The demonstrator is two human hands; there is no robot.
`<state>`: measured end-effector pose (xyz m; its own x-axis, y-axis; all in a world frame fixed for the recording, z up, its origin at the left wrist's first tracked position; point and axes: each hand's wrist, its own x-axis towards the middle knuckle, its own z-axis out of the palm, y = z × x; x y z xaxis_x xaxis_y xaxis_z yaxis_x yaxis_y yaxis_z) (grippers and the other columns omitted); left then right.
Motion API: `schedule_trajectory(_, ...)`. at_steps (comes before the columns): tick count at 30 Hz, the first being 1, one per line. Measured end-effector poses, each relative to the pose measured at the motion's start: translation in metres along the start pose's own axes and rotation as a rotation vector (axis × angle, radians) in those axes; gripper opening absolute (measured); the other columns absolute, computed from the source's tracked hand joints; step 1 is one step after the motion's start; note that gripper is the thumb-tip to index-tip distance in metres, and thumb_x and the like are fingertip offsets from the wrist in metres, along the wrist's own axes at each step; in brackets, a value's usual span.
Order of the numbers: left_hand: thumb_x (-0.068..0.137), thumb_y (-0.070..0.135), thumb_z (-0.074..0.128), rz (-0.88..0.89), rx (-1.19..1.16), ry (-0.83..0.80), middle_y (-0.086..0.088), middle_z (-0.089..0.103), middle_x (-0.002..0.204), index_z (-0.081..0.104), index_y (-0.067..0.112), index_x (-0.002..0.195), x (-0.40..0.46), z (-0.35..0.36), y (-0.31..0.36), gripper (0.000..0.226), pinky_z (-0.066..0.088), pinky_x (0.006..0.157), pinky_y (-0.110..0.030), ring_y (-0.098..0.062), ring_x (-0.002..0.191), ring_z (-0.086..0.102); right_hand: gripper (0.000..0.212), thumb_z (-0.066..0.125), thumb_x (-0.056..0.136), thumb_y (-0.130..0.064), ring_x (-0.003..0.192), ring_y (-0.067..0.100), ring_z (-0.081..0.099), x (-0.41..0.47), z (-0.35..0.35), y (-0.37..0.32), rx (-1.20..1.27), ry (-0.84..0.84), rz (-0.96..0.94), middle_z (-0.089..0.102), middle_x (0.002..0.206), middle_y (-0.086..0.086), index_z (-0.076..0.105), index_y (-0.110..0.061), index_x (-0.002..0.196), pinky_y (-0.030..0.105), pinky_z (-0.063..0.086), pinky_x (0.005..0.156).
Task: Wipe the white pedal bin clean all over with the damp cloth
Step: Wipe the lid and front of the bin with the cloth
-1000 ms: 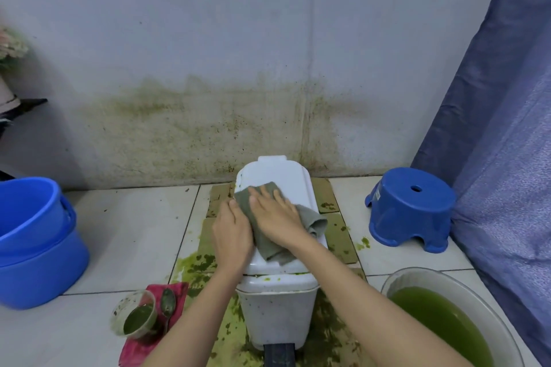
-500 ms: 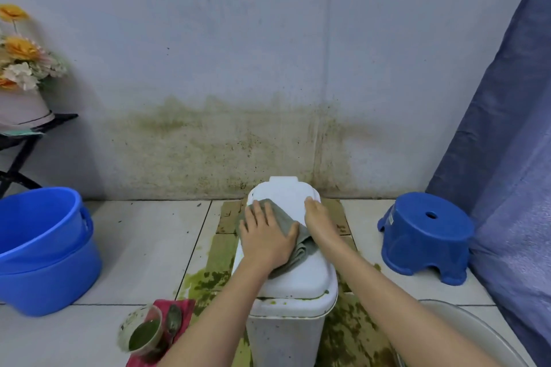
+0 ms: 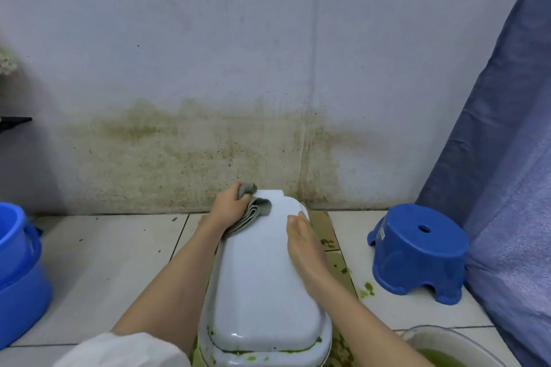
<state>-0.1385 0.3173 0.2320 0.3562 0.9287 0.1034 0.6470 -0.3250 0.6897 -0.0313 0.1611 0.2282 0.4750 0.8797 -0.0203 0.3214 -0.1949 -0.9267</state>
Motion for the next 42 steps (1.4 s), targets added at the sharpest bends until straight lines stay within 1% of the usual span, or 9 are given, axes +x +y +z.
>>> schedule_trajectory(11,0.096,0.024,0.043,-0.077,0.138,0.182,-0.014,0.062,0.099,0.051,0.008,0.106,-0.117,-0.006,0.006,0.021,0.043,0.067,-0.035,-0.031,0.09,0.056,0.043,0.025,0.103,-0.034,0.118,0.024,0.048,-0.011,-0.006,-0.013,0.081,0.036,0.115,0.04,0.145,0.002,0.039,-0.015,0.138,0.036,0.039,0.093)
schedule_trajectory(15,0.097,0.021,0.042,-0.043,0.24,0.171,-0.013,0.064,0.099,0.05,0.007,0.111,-0.175,-0.016,0.02,0.022,0.035,0.06,-0.031,-0.028,0.087,0.059,0.031,0.03,0.101,-0.032,0.068,0.013,0.04,-0.026,-0.012,-0.016,0.255,0.051,0.162,0.048,0.083,-0.002,0.049,-0.015,0.119,0.027,0.03,0.059)
schedule_trajectory(18,0.098,0.02,0.039,-0.036,0.274,0.185,-0.013,0.061,0.104,0.046,0.005,0.113,-0.21,-0.017,0.03,0.022,0.032,0.06,-0.028,-0.028,0.091,0.059,0.023,0.034,0.101,-0.026,0.061,0.011,0.039,-0.041,-0.02,-0.019,0.184,0.091,0.168,0.045,0.078,-0.003,0.049,-0.013,0.113,0.025,0.029,0.052)
schedule_trajectory(21,0.099,0.021,0.036,-0.06,0.314,0.215,-0.012,0.061,0.106,0.046,0.007,0.115,-0.237,-0.012,0.033,0.024,0.034,0.063,-0.027,-0.026,0.094,0.057,0.037,0.038,0.099,-0.023,0.091,0.02,0.056,-0.049,-0.022,-0.019,-0.046,-0.03,0.116,0.053,0.12,0.002,0.039,-0.015,0.136,0.027,0.043,0.067)
schedule_trajectory(24,0.094,0.015,0.05,-0.132,0.348,0.233,-0.012,0.065,0.098,0.055,0.007,0.11,-0.255,0.003,0.035,0.018,0.043,0.067,-0.033,-0.027,0.089,0.059,0.052,0.04,0.1,-0.029,0.14,0.021,0.027,-0.059,-0.022,-0.015,-0.227,-0.136,0.06,0.011,0.158,-0.002,0.024,-0.02,0.149,0.031,0.033,0.101)
schedule_trajectory(27,0.071,0.004,0.075,-0.07,0.4,0.251,-0.012,0.067,0.081,0.063,0.005,0.096,-0.256,0.019,0.029,0.028,0.051,0.058,-0.037,-0.028,0.072,0.063,0.051,0.036,0.101,-0.034,0.142,0.018,0.022,-0.066,-0.019,-0.005,-0.218,-0.114,0.0,0.004,0.159,-0.007,0.021,-0.025,0.149,0.03,0.031,0.104)
schedule_trajectory(29,0.083,0.009,0.061,-0.057,0.413,0.213,-0.016,0.063,0.11,0.056,0.006,0.118,-0.249,0.022,0.03,0.035,0.051,0.082,-0.044,-0.033,0.102,0.06,0.049,0.037,0.101,-0.032,0.142,0.017,0.023,-0.063,-0.017,-0.002,-0.182,-0.081,-0.002,0.008,0.159,-0.006,0.026,-0.024,0.148,0.03,0.03,0.105)
schedule_trajectory(32,0.099,0.022,0.03,-0.033,0.481,0.128,-0.014,0.025,0.153,0.026,0.011,0.145,-0.22,0.017,0.034,0.048,0.017,0.115,-0.044,-0.03,0.144,0.015,0.044,0.033,0.102,-0.027,0.142,0.016,0.022,-0.055,-0.015,-0.002,-0.13,-0.062,0.0,0.013,0.158,-0.005,0.031,-0.022,0.146,0.029,0.028,0.107)
schedule_trajectory(42,0.101,0.039,0.021,0.119,0.56,-0.158,-0.017,0.002,0.158,-0.001,0.003,0.15,-0.078,0.024,0.052,0.064,0.0,0.117,-0.043,-0.028,0.146,0.0,0.041,0.033,0.102,-0.016,0.14,0.014,0.028,-0.047,-0.013,0.014,-0.05,0.057,-0.051,0.031,0.152,-0.003,0.039,-0.018,0.142,0.023,0.026,0.106)
